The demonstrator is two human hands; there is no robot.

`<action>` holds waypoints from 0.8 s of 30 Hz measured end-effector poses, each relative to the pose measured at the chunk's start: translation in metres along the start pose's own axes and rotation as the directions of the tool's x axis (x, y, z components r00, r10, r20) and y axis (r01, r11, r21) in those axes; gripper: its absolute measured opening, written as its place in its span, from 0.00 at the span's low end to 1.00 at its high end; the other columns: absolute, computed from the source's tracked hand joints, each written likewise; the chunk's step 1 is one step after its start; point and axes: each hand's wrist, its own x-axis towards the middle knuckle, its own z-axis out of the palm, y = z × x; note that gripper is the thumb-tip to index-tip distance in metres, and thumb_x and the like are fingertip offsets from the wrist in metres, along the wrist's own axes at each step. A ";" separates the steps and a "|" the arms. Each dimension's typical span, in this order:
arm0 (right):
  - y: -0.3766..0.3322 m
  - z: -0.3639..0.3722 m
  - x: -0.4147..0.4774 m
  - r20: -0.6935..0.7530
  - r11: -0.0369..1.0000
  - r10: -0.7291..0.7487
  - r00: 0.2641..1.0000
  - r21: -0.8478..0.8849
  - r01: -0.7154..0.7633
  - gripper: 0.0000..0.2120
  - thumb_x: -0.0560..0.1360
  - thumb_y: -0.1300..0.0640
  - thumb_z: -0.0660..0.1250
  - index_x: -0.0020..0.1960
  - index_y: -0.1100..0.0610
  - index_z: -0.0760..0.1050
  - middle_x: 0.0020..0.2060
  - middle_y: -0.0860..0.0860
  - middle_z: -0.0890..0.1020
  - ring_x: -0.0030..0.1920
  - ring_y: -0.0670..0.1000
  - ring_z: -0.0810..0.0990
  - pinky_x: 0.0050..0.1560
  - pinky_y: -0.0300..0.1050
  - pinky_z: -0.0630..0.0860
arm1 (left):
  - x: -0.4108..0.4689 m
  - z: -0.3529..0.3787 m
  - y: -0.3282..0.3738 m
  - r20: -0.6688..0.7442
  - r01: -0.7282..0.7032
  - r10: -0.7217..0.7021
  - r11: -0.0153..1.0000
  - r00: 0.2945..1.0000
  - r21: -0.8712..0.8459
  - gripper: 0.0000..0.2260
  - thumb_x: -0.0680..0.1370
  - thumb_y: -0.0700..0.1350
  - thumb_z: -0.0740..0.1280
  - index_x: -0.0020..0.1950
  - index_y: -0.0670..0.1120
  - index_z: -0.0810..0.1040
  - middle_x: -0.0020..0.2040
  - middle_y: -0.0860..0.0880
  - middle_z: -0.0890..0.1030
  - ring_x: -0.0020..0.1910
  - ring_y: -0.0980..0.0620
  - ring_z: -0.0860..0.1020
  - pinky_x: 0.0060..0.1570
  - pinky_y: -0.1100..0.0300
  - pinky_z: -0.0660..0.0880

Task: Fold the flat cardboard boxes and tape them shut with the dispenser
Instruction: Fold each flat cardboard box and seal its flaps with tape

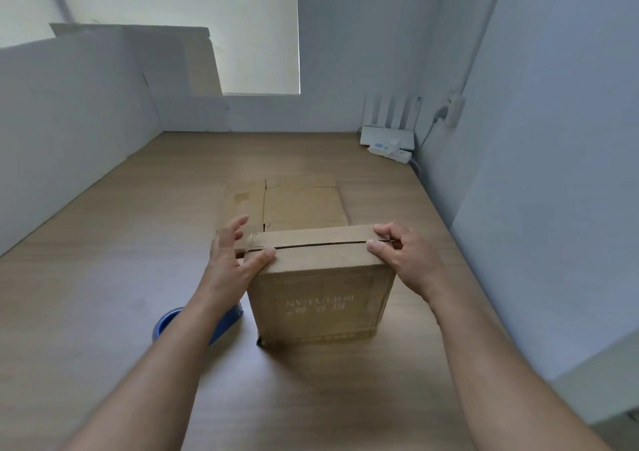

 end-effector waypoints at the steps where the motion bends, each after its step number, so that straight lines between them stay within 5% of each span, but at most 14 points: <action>1: 0.000 -0.001 -0.001 -0.003 1.000 -0.004 1.000 0.007 0.004 0.16 0.75 0.50 0.69 0.62 0.50 0.77 0.54 0.46 0.76 0.57 0.47 0.75 0.55 0.38 0.70 | 0.001 0.001 -0.001 0.050 -0.005 0.005 1.000 0.999 -0.002 0.19 0.77 0.48 0.69 0.66 0.56 0.69 0.61 0.52 0.71 0.59 0.51 0.72 0.53 0.63 0.68; 7: 0.007 -0.003 -0.009 0.142 0.992 0.004 0.990 0.122 -0.022 0.25 0.77 0.50 0.66 0.73 0.48 0.66 0.63 0.39 0.69 0.61 0.38 0.66 0.50 0.23 0.63 | 0.006 0.007 -0.007 0.033 0.023 -0.020 0.997 0.999 -0.072 0.07 0.80 0.49 0.64 0.57 0.57 0.75 0.55 0.53 0.76 0.57 0.52 0.74 0.46 0.67 0.69; 11: 0.005 0.003 -0.008 0.110 0.984 0.020 0.994 0.172 -0.039 0.25 0.77 0.49 0.65 0.73 0.48 0.65 0.71 0.45 0.68 0.63 0.39 0.67 0.66 0.38 0.66 | 0.010 0.006 -0.010 -0.010 0.031 -0.031 0.997 0.999 -0.067 0.05 0.79 0.50 0.65 0.53 0.60 0.77 0.56 0.52 0.76 0.57 0.52 0.74 0.52 0.60 0.70; 14: 0.000 0.009 -0.005 0.158 0.973 0.035 0.987 0.220 -0.070 0.26 0.77 0.50 0.66 0.73 0.49 0.65 0.71 0.47 0.68 0.62 0.42 0.69 0.68 0.49 0.70 | 0.013 0.000 -0.013 -0.065 0.028 -0.027 0.999 0.998 0.015 0.07 0.79 0.51 0.65 0.57 0.58 0.77 0.56 0.51 0.76 0.55 0.51 0.73 0.53 0.56 0.71; 24: 0.020 0.036 -0.006 0.208 0.939 0.098 0.973 0.304 -0.160 0.26 0.78 0.49 0.64 0.74 0.44 0.62 0.73 0.48 0.65 0.70 0.51 0.67 0.69 0.56 0.68 | 0.024 -0.004 -0.017 -0.048 0.001 0.003 0.996 0.999 0.088 0.10 0.79 0.53 0.65 0.59 0.56 0.77 0.57 0.52 0.76 0.56 0.52 0.74 0.51 0.57 0.72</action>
